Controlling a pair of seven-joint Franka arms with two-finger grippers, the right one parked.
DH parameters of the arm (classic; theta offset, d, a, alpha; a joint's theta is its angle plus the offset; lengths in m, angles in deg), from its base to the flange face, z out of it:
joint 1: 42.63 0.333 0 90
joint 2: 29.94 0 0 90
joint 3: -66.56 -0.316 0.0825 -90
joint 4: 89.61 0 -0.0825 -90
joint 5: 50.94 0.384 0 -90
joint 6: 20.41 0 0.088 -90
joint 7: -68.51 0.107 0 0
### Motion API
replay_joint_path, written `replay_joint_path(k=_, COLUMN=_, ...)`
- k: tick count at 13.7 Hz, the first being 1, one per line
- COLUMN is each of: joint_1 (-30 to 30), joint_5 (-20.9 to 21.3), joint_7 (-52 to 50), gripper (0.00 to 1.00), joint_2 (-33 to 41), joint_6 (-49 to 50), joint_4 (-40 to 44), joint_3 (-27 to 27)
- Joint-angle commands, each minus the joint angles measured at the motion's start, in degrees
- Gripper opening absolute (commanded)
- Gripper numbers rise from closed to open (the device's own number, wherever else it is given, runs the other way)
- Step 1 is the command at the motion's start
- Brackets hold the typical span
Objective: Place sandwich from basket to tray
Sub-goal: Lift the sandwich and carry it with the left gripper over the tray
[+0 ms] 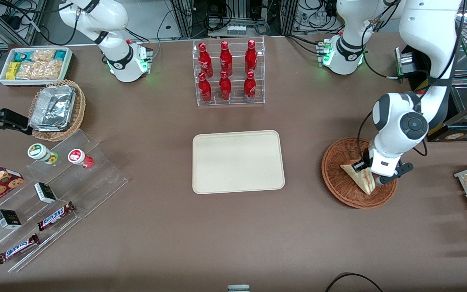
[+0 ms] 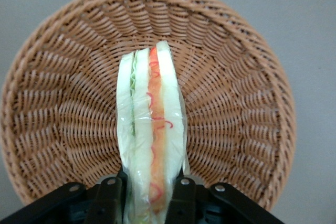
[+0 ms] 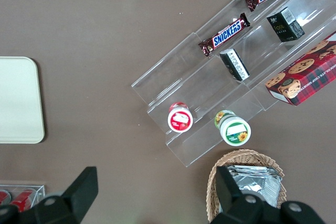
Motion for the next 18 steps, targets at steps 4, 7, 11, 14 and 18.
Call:
replay_joint_path(k=4, joint_1=-5.99, joint_5=2.92, joint_7=-0.48, gripper=0.0, joint_2=2.77, joint_6=25.15, joint_4=16.96, joint_3=0.52)
replay_joint_path(k=7, joint_1=-13.55, joint_5=2.66, joint_7=-0.91, gripper=0.0, joint_2=0.04, joint_6=29.94, joint_4=24.28, joint_3=0.61)
replay_joint_path(k=11, joint_1=-21.81, joint_5=1.61, joint_7=-1.35, gripper=0.0, joint_2=-6.53, joint_6=28.8, joint_4=30.43, joint_3=1.31)
replay_joint_path(k=14, joint_1=-25.78, joint_5=-3.22, joint_7=-1.88, gripper=0.0, joint_2=-12.6, joint_6=28.54, joint_4=36.24, joint_3=1.31)
replay_joint_path(k=18, joint_1=-32.11, joint_5=-4.02, joint_7=-3.01, gripper=0.0, joint_2=-18.32, joint_6=20.02, joint_4=36.78, joint_3=1.31)
